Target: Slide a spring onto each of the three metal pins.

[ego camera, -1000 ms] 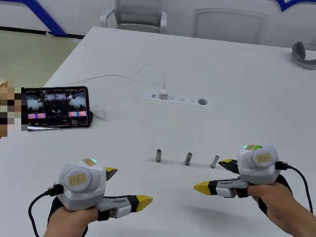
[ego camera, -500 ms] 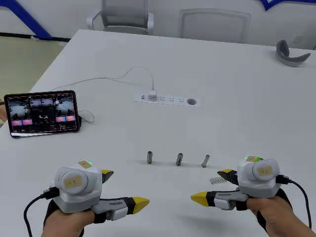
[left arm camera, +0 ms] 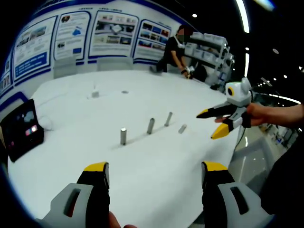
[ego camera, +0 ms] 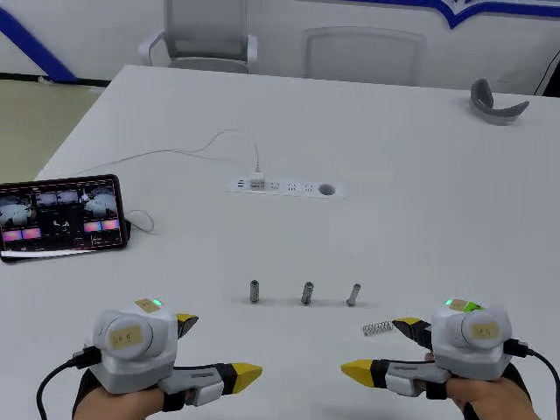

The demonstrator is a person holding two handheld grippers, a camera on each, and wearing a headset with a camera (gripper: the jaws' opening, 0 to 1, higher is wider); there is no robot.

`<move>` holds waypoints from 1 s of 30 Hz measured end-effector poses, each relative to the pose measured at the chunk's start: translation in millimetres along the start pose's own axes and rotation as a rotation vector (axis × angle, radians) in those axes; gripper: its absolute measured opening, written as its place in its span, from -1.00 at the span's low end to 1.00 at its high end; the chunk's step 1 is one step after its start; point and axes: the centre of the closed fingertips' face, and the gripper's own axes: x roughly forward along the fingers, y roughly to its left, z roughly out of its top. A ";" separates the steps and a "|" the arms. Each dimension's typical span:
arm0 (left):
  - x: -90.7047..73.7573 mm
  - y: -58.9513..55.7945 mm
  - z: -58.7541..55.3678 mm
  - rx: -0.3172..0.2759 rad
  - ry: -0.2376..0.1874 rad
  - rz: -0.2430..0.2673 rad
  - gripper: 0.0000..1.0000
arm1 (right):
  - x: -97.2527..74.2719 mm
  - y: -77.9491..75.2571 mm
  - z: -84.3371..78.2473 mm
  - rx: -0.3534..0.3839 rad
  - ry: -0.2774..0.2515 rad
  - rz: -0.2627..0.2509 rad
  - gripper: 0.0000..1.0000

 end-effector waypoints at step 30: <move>47.8 -31.8 6.1 0.093 0.063 -0.119 0.60 | -38.3 -22.6 -12.3 0.054 -0.022 -0.079 0.69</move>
